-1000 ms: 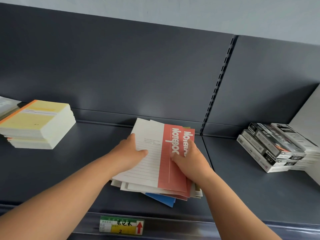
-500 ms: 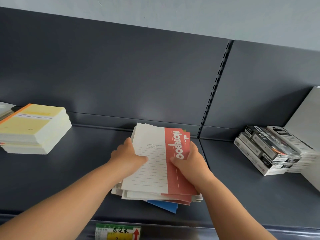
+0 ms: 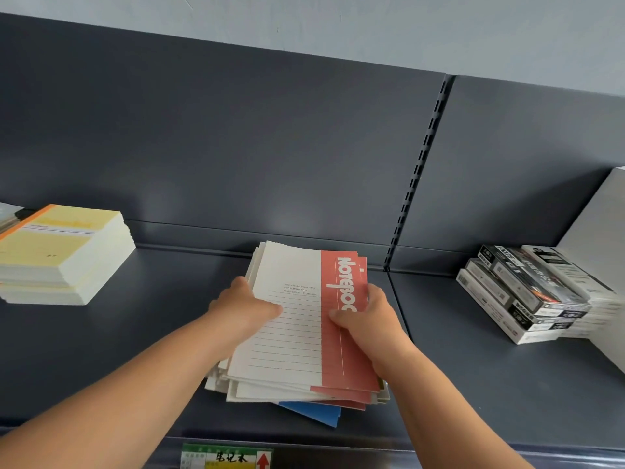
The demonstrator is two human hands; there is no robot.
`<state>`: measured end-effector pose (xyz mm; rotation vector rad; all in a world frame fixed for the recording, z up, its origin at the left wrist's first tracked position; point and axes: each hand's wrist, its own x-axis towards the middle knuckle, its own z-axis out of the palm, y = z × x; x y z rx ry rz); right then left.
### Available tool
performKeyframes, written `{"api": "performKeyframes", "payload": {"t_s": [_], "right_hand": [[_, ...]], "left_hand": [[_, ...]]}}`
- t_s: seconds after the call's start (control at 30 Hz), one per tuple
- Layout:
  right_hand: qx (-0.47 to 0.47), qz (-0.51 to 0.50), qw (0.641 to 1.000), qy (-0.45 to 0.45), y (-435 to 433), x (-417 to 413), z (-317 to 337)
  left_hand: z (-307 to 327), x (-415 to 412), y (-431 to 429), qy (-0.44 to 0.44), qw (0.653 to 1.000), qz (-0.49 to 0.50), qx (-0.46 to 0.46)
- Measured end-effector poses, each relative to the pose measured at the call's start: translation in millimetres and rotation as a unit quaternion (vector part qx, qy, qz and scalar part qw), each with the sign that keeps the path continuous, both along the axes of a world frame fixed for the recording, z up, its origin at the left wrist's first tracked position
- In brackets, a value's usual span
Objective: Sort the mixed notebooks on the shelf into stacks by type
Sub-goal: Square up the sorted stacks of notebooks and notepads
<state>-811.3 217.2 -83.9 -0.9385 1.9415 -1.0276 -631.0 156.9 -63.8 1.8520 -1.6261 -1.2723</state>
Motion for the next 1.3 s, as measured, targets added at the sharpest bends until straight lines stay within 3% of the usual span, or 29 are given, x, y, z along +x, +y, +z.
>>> {"api": "performKeyframes", "payload": {"t_s": [0.23,0.4,0.57,0.73,0.93,1.1,1.3], "right_hand": [[-0.042,-0.002,0.999,-0.014,-0.4,0.9,6.0],[-0.041,-0.055,0.991,-0.116,-3.5,-0.3,8.2],[-0.013,-0.089,0.976,-0.200,-5.7,-1.3,15.3],[-0.007,-0.059,0.962,-0.265,-4.9,-4.1,19.1],[-0.165,-0.041,0.958,-0.232,-5.3,3.8,30.4],[-0.278,-0.003,0.946,-0.169,-2.6,11.4,48.3],[-0.331,0.033,0.938,-0.103,-2.2,16.1,52.0]], "left_hand": [[3.9,6.2,6.1,0.095,0.994,0.053,-0.028],[1.6,14.0,1.8,0.156,0.981,0.114,-0.009],[0.2,16.9,3.2,0.172,0.980,0.099,-0.011],[5.6,18.8,8.5,0.229,0.969,0.077,-0.053],[25.0,22.4,10.0,0.279,0.951,0.050,-0.121],[46.7,33.0,7.9,0.268,0.946,-0.005,-0.184],[55.9,44.0,4.1,0.286,0.938,-0.023,-0.192]]}}
